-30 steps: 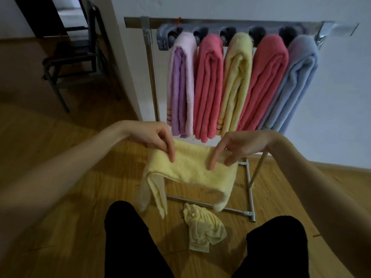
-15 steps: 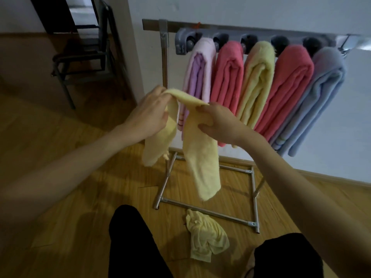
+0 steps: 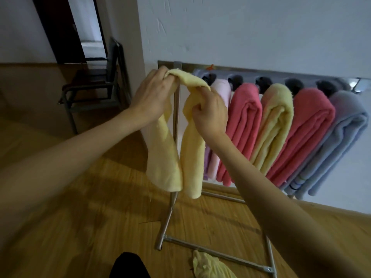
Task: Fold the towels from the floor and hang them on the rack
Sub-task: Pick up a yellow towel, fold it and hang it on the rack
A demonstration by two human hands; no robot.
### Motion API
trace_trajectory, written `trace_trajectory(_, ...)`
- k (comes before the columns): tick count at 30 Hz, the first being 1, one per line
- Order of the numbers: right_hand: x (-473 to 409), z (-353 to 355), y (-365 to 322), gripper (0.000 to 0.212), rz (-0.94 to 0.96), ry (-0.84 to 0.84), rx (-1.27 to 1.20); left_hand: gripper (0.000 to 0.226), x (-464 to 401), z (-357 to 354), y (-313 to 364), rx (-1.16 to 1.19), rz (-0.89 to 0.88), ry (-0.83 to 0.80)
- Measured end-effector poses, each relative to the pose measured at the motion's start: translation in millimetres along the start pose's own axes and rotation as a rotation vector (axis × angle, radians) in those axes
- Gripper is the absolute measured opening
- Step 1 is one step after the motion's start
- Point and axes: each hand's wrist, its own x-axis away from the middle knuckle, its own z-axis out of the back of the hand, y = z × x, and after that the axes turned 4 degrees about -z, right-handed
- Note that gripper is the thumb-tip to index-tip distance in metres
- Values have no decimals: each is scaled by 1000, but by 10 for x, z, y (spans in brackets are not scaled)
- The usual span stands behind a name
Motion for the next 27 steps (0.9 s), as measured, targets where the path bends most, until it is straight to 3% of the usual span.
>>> trace_trajectory(5, -96, -172, -102, 51, -100, 133, 79, 39, -296, -83, -49, -30, -94, 32)
trace_trajectory(14, -227, -553, 56, 67, -217, 65, 289, 46, -448, -549, -201, -36, -205, 13)
trace_trajectory(19, -143, -656, 274, 52, -156, 127, 333, 47, -285, -715, -233, -20, -244, 18)
trace_trajectory(23, -15, -751, 513, 54, -18, 90, 306, 48, -142, -825, -210, -11, -270, -5)
trace_trajectory(27, 105, -789, 710, 69, 147, -3, 326, 42, -13, -915, -181, 1, -305, 7)
